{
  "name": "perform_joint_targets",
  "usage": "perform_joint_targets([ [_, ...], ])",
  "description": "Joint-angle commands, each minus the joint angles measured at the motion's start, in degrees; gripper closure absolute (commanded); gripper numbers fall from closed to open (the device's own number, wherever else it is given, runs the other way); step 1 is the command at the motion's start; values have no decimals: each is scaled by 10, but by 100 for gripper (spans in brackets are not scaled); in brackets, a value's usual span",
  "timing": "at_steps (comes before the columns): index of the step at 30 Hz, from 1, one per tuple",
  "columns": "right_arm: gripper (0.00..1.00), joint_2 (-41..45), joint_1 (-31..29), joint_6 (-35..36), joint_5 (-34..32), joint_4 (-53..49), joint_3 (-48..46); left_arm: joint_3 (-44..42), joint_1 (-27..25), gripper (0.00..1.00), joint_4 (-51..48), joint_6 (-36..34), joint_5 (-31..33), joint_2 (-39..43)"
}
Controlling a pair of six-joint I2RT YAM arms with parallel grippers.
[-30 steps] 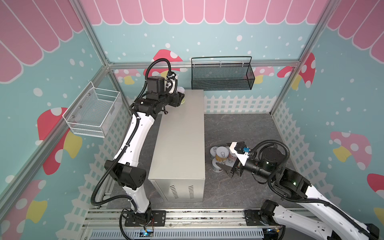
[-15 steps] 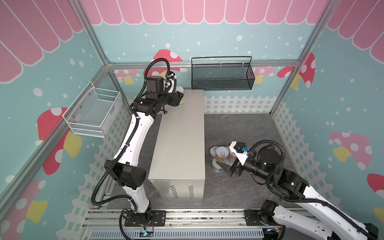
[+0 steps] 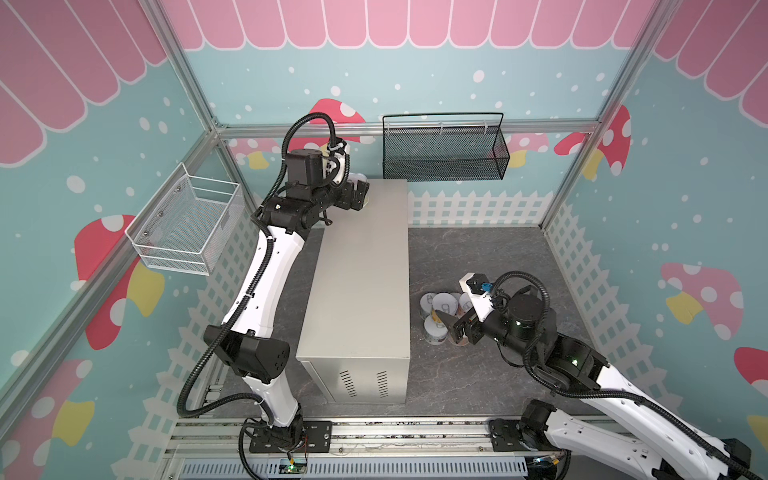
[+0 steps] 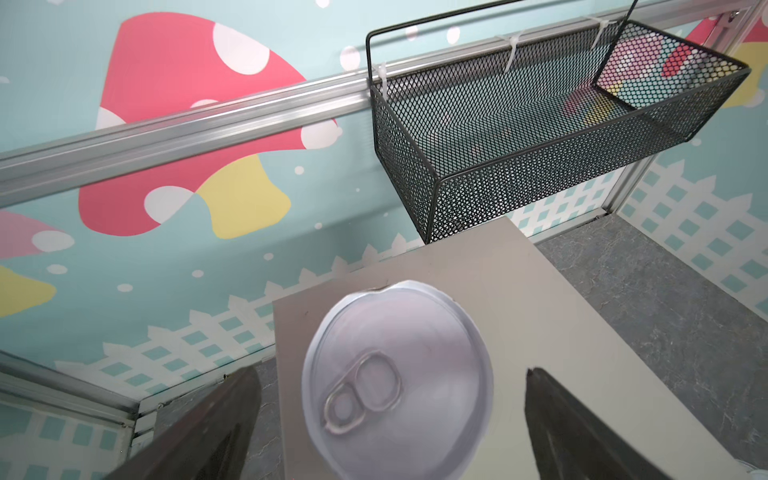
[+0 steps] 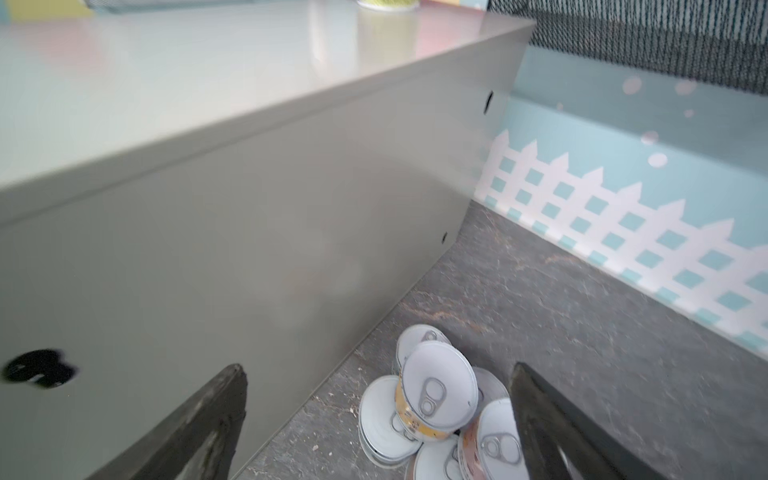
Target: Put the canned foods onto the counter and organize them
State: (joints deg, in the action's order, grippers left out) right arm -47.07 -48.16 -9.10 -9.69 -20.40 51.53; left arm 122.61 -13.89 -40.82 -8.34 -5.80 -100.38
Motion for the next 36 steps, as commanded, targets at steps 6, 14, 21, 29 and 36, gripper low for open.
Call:
perform_joint_targets([
  [6,0,-41,4,-74,-65,-39,29,-69,-1,1,-63,8,22,139],
  [14,0,-85,25,-90,-94,-68,55,-198,-34,1,-125,21,-59,295],
  [21,1,-124,100,-98,-59,-87,71,-212,-176,1,-229,3,-26,337],
  [29,1,-107,215,-52,35,-62,32,-222,-288,1,-286,20,-20,343],
  [36,1,-66,338,-8,144,-37,-34,-196,-377,1,-296,33,22,303],
])
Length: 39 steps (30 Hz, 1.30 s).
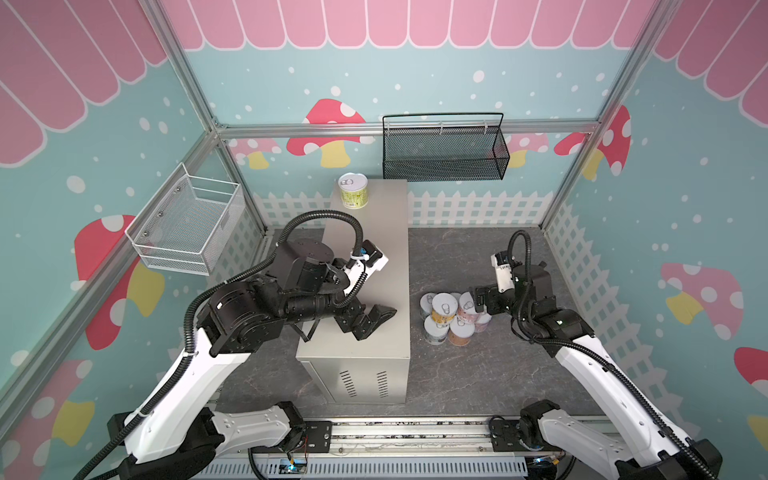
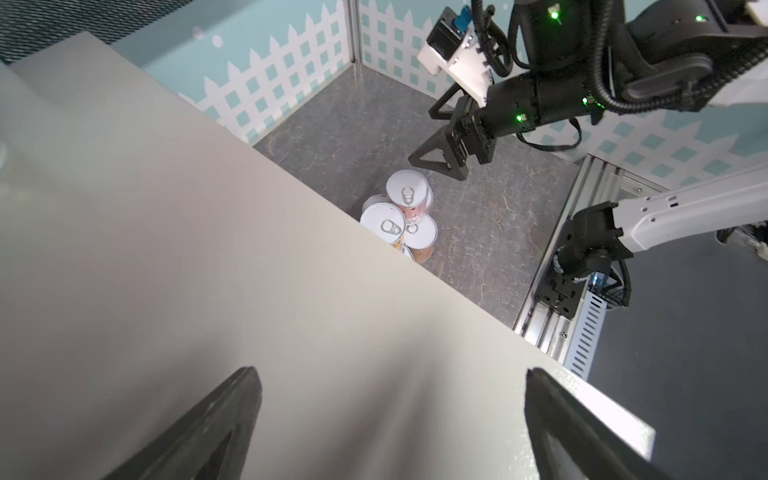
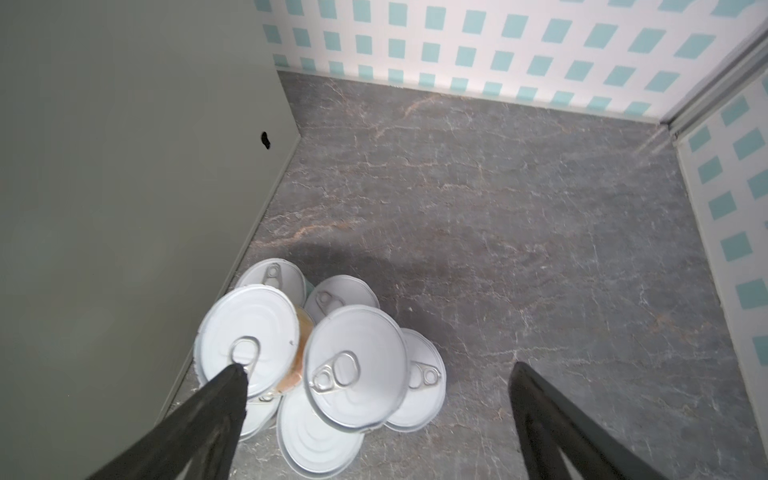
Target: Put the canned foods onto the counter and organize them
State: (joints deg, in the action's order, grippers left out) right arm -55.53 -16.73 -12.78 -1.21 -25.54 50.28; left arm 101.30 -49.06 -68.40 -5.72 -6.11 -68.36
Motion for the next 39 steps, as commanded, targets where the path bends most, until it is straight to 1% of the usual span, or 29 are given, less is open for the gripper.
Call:
perform_joint_targets([
  [1,1,24,36,33,64,15,-29,23,-37,1,-20,7,28,-25],
  [5,1,38,87,36,103,26,-70,52,-77,1,-21,11,55,-53],
  [9,1,51,94,9,121,46,-104,91,-108,1,-23,7,67,-83],
  [12,1,54,94,-5,140,61,-128,118,-120,1,-22,1,67,-107],
  [16,1,52,93,-5,121,61,-134,137,-126,1,-23,-12,67,-129],
  [20,3,39,91,3,155,72,-138,147,-126,1,-23,-17,73,-140],
  [24,4,23,81,7,158,72,-138,147,-127,1,-23,-18,67,-142],
  [28,4,7,70,10,156,74,-138,140,-126,1,-23,-24,77,-135],
  [33,4,-10,47,10,143,72,-137,131,-127,1,-20,-28,82,-128],
  [39,4,-36,21,6,110,77,-135,129,-127,1,-15,-32,84,-127],
])
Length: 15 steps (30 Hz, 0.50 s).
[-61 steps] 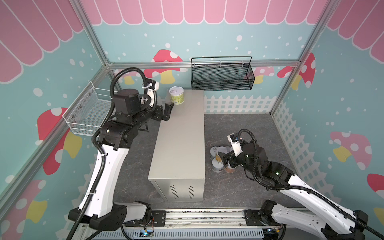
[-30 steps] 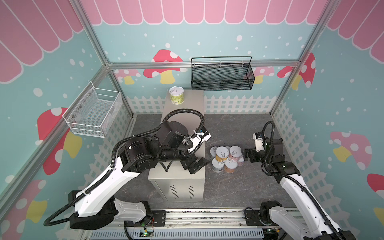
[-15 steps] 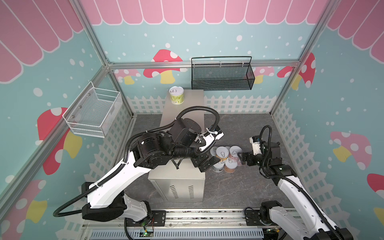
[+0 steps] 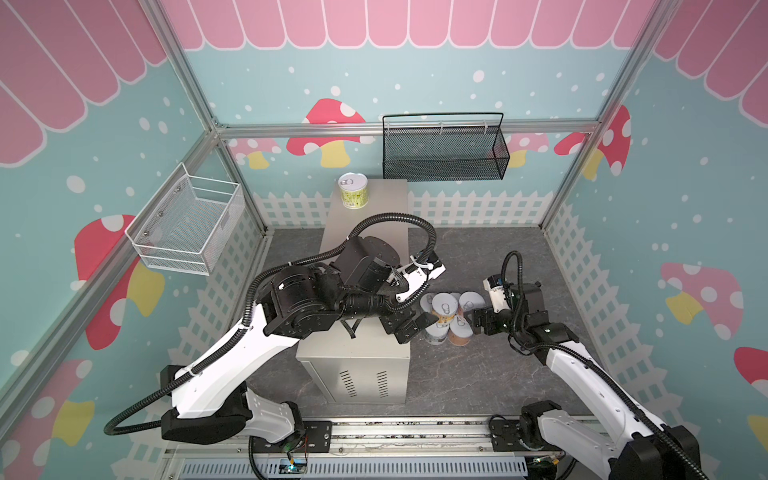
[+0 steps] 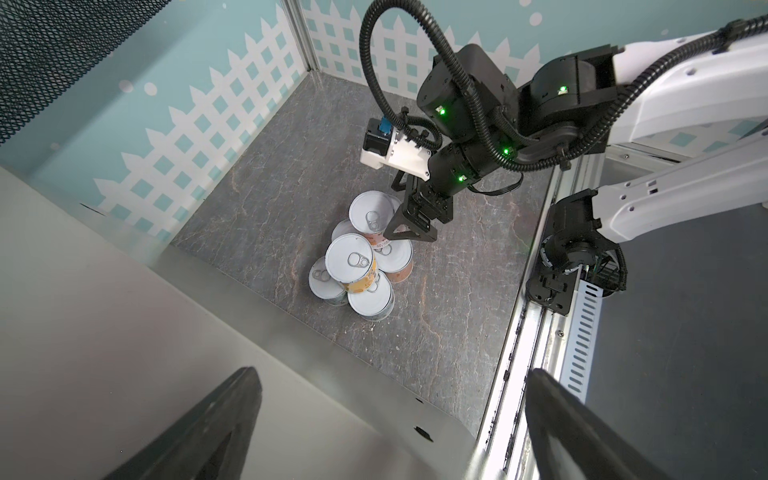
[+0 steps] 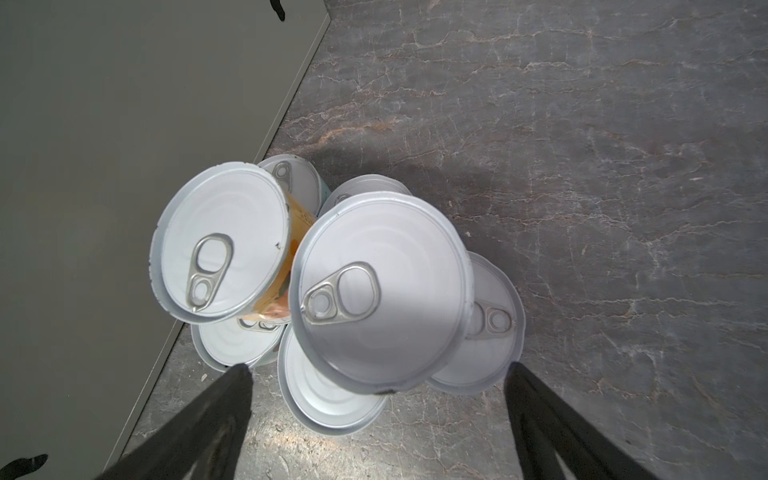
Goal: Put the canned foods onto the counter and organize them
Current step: 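Lower the right gripper onto a white-lidded can while the left reaches toward it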
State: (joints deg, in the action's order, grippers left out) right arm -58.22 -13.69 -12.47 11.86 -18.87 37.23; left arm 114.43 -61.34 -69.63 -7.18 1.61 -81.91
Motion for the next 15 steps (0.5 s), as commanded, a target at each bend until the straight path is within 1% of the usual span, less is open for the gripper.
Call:
perform_joint_targets([
  [1,4,-13,-11,3,-25,12,-4,-3,-4,1,-2,-18,4,9],
  [15,5,-62,-22,2,-43,53,10,12,-4,1,-2,-18,-4,-8],
])
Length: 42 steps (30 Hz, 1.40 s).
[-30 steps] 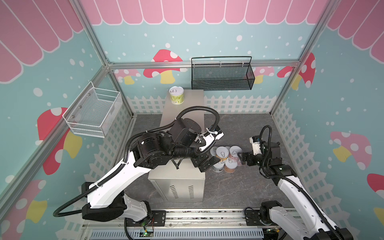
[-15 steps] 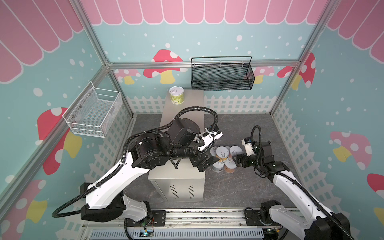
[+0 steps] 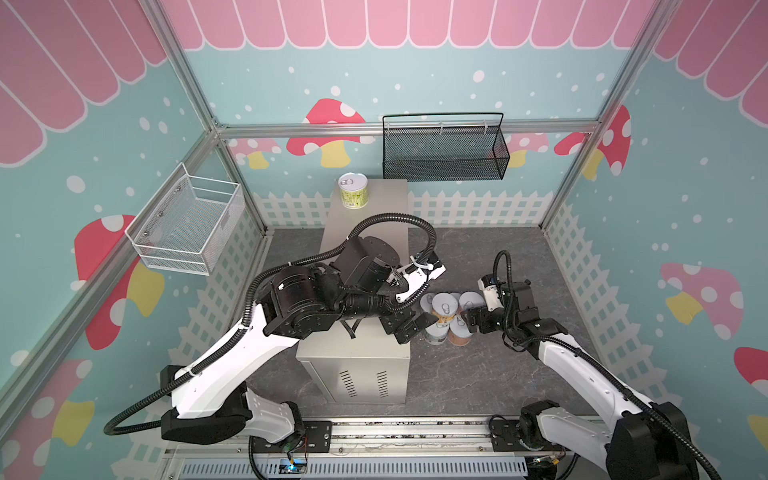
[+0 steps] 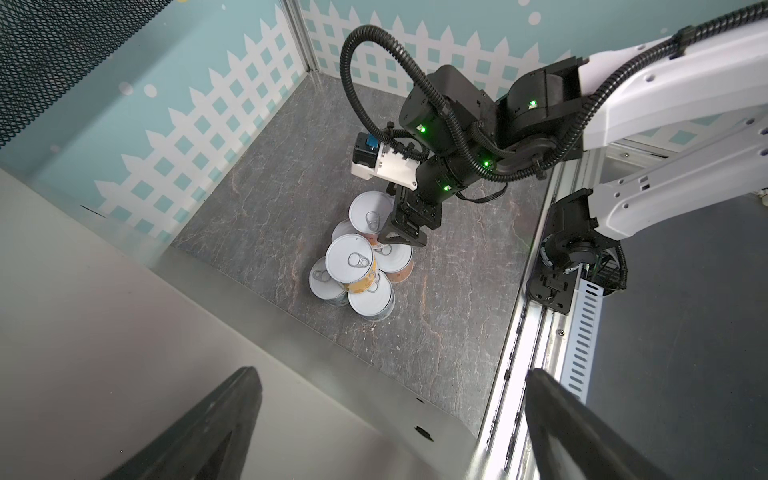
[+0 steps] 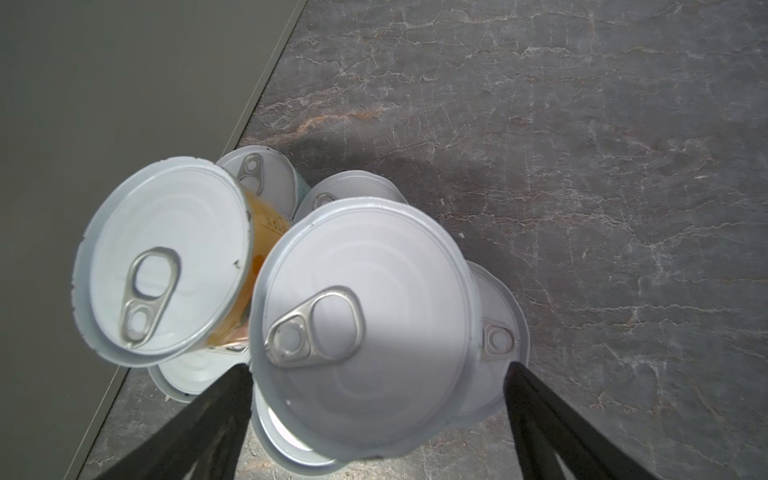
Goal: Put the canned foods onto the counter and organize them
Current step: 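Lower the right gripper onto a white-lidded can while the left reaches toward it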
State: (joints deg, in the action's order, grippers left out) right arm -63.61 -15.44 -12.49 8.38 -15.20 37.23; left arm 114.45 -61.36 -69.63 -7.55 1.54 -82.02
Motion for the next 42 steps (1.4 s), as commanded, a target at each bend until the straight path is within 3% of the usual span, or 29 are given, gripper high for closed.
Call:
perform_joint_targets([
  [1,5,-10,-5,2,-10,18,12,13,-3,1,-2,-15,-3,-8],
  [18,9,-50,-27,12,-32,37,48,8,-4,1,-2,-14,-2,-20],
  [42,27,-46,-48,12,-53,33,57,-20,-7,1,12,4,-7,0],
])
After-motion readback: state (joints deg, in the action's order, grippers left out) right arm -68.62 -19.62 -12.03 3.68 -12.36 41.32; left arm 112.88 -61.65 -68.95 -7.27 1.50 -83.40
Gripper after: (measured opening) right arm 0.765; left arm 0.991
